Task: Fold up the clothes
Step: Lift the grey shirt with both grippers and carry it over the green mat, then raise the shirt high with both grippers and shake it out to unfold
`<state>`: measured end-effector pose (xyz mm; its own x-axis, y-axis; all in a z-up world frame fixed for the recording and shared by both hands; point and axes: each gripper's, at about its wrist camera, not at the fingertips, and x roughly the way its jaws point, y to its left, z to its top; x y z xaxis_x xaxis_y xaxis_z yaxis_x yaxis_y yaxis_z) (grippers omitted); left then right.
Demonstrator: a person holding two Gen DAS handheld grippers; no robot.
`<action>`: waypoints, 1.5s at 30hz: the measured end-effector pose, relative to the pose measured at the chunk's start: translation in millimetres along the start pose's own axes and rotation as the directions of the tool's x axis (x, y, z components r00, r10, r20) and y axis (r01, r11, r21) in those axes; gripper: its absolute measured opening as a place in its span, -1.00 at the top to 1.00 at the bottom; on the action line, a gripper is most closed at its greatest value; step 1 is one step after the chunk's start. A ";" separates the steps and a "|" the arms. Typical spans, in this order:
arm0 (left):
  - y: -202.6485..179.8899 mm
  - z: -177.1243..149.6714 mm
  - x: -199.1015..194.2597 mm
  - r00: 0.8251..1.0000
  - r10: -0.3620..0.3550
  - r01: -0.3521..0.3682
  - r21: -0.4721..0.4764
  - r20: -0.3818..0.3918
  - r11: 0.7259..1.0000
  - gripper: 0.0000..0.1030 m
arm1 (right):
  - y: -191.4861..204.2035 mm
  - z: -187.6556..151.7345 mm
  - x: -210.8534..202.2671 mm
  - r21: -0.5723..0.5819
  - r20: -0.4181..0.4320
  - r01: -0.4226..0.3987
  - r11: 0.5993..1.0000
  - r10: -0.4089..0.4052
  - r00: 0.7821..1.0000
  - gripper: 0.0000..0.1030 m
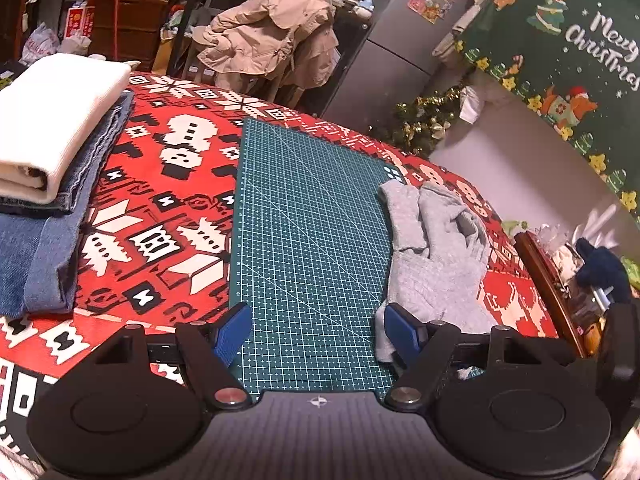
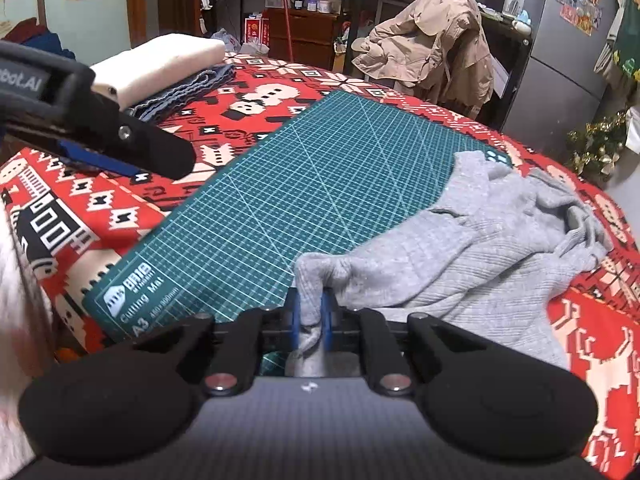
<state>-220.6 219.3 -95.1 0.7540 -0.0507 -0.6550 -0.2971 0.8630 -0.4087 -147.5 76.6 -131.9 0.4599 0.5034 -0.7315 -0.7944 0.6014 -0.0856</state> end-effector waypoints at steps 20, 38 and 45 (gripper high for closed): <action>-102.5 67.6 92.0 0.997 -0.065 0.071 0.447 -0.029 0.891 -0.10 | -207.0 -49.1 -101.9 0.283 -0.037 0.318 0.905 -0.321 0.946 0.82; -221.8 165.4 241.9 0.964 -0.155 0.265 0.707 -0.217 0.655 0.29 | -321.1 -87.5 -108.6 0.384 -0.121 0.424 0.820 -0.411 0.904 0.82; -255.3 171.1 290.1 0.904 -0.101 0.412 0.784 -0.415 0.464 0.51 | -319.9 -92.1 -108.3 0.409 -0.112 0.388 0.826 -0.376 0.920 0.82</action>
<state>174.2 70.3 -72.0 0.4683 -0.3419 -0.8147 0.6320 0.7740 0.0385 20.3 -227.4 -87.6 0.6774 0.1667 -0.7165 -0.3152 0.9458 -0.0778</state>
